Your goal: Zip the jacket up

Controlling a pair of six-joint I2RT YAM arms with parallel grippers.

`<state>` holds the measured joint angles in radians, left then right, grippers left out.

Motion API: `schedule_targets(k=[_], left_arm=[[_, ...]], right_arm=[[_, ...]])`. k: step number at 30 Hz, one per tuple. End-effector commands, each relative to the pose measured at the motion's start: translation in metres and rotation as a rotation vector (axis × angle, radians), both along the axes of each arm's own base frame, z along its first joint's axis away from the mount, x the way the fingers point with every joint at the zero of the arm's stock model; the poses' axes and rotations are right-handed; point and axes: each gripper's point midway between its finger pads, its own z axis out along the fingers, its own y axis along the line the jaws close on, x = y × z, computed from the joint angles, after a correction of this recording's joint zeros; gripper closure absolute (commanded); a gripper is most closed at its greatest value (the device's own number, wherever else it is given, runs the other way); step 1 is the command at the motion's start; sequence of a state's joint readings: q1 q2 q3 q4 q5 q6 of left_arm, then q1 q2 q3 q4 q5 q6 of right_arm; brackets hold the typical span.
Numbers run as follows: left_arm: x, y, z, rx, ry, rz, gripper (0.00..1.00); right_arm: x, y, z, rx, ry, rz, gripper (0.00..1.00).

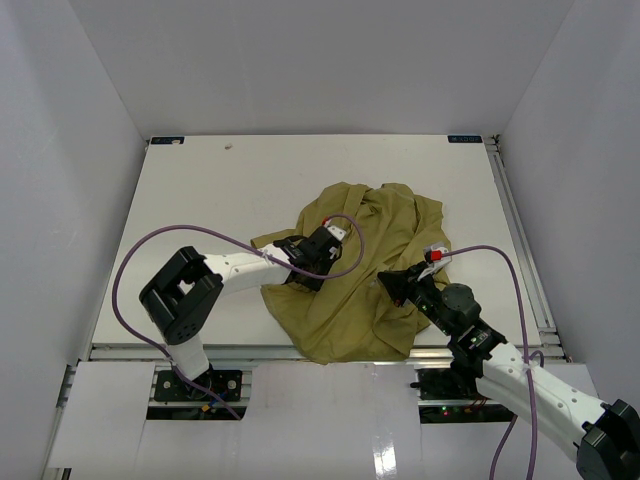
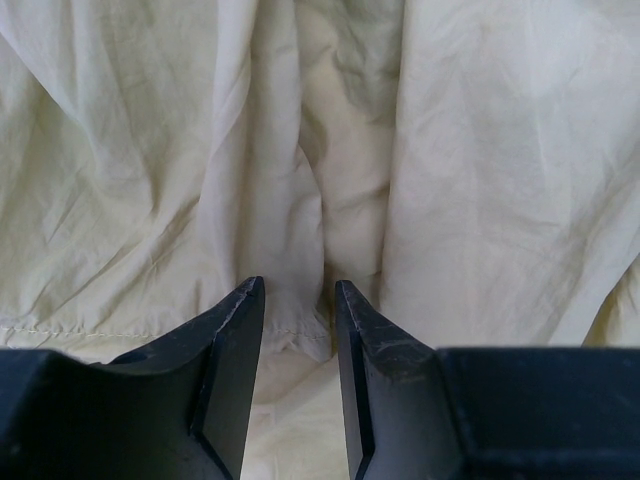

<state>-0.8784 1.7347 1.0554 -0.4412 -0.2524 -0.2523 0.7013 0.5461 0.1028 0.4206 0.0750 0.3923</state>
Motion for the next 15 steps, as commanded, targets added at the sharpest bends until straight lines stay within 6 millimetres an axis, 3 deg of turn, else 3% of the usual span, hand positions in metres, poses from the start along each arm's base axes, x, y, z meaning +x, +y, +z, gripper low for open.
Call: schedule_targets(k=[1,8,15], left_arm=[[0.005,-0.006,0.016,-0.029,-0.037,0.003,0.56],[0.005,-0.001,0.008,0.007,-0.034,0.014,0.63],[0.011,-0.002,0.02,-0.008,-0.066,0.036,0.87]], right_arm=[[0.005,0.001,0.023,0.042,-0.055,-0.011,0.92],[0.005,0.001,0.023,0.044,-0.055,-0.011,0.92],[0.005,0.001,0.023,0.043,-0.055,-0.012,0.92]])
